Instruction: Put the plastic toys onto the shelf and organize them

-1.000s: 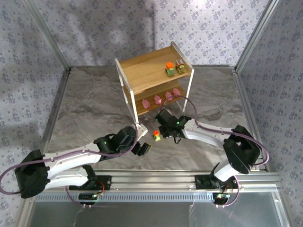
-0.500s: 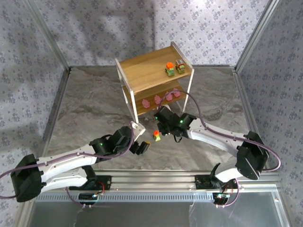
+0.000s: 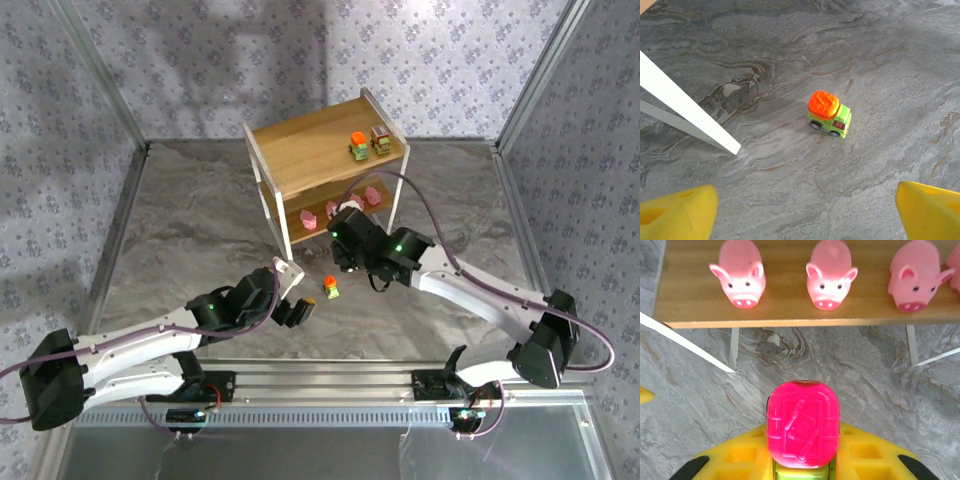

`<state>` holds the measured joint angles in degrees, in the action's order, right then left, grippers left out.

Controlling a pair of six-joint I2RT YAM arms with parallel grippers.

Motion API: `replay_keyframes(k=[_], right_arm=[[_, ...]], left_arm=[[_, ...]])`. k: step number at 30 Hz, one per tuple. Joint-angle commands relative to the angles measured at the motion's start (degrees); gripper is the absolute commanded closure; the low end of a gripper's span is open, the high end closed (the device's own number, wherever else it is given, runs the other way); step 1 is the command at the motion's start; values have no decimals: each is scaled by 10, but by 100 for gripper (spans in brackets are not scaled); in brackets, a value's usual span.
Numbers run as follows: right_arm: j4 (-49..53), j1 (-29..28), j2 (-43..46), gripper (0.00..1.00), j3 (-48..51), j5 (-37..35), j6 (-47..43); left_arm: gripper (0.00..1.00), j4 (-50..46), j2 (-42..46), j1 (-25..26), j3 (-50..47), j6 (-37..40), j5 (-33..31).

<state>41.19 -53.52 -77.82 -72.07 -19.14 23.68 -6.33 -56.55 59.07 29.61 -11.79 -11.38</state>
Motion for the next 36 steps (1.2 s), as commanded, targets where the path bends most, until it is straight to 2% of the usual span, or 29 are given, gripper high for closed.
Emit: replay_keyframes(k=[1,20,36], right_arm=[[34,-3,16,76,-35,-12,-16],[95,-1,5,76,-204,-36,-70],[86,9,-12,76,-273,-27,-80]], left_arm=[[8,-1,15,5,-5,4,-7],[8,18,115,5,-43,7,11],[7,34,166,5,-66,15,0]])
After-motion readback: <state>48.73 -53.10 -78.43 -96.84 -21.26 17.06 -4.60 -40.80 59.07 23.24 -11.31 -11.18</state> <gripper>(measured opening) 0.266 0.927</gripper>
